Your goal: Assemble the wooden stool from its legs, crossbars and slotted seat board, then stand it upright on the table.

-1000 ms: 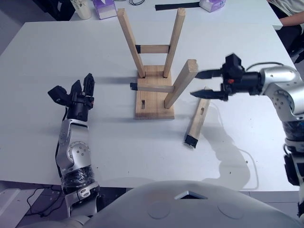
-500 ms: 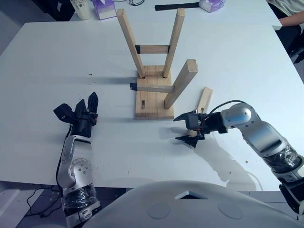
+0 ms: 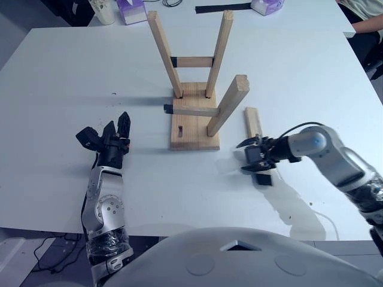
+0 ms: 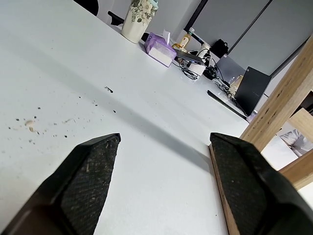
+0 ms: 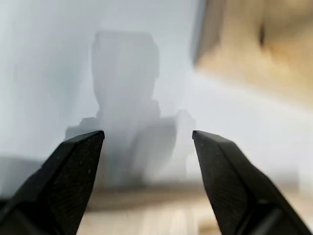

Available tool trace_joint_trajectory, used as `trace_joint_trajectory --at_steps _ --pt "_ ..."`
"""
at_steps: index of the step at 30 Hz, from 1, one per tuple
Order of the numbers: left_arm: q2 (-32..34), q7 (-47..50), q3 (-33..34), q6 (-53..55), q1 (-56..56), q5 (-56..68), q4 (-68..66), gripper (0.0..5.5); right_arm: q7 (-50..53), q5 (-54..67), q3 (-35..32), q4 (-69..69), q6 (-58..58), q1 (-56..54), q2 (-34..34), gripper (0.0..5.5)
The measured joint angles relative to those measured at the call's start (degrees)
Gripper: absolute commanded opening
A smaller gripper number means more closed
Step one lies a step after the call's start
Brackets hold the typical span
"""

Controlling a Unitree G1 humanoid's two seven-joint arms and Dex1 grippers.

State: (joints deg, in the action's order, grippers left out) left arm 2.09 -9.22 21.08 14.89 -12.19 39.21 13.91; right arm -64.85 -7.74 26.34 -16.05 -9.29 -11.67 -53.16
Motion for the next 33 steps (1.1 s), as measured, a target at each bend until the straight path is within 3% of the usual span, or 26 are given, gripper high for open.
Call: trace_joint_trajectory --at_steps 5,11,14,24,33 --pt "-1.7 0.0 -0.3 -3.0 -0.3 -0.9 -1.0 3.42 -0.5 5.8 -5.9 0.7 -0.8 1.0 0.4 3.33" --pt "-2.1 0.0 0.2 -5.4 -0.1 -1.0 -1.8 3.42 1.3 24.5 -21.1 -2.0 -19.9 1.5 3.2 3.33" --pt "-2.4 0.0 0.8 -6.3 -1.3 -0.9 -1.7 3.42 2.8 27.1 -24.7 0.5 -23.8 2.0 3.3 3.33" --pt "-1.8 -0.2 0.2 -7.1 2.4 -1.9 -5.7 3.42 -3.0 25.2 -19.6 23.0 -19.1 -2.7 6.5 3.33" --pt "-1.5 -1.4 0.3 -7.9 2.0 -2.2 -6.9 3.42 -9.4 20.1 -18.2 30.9 -10.7 -3.1 2.5 3.33"
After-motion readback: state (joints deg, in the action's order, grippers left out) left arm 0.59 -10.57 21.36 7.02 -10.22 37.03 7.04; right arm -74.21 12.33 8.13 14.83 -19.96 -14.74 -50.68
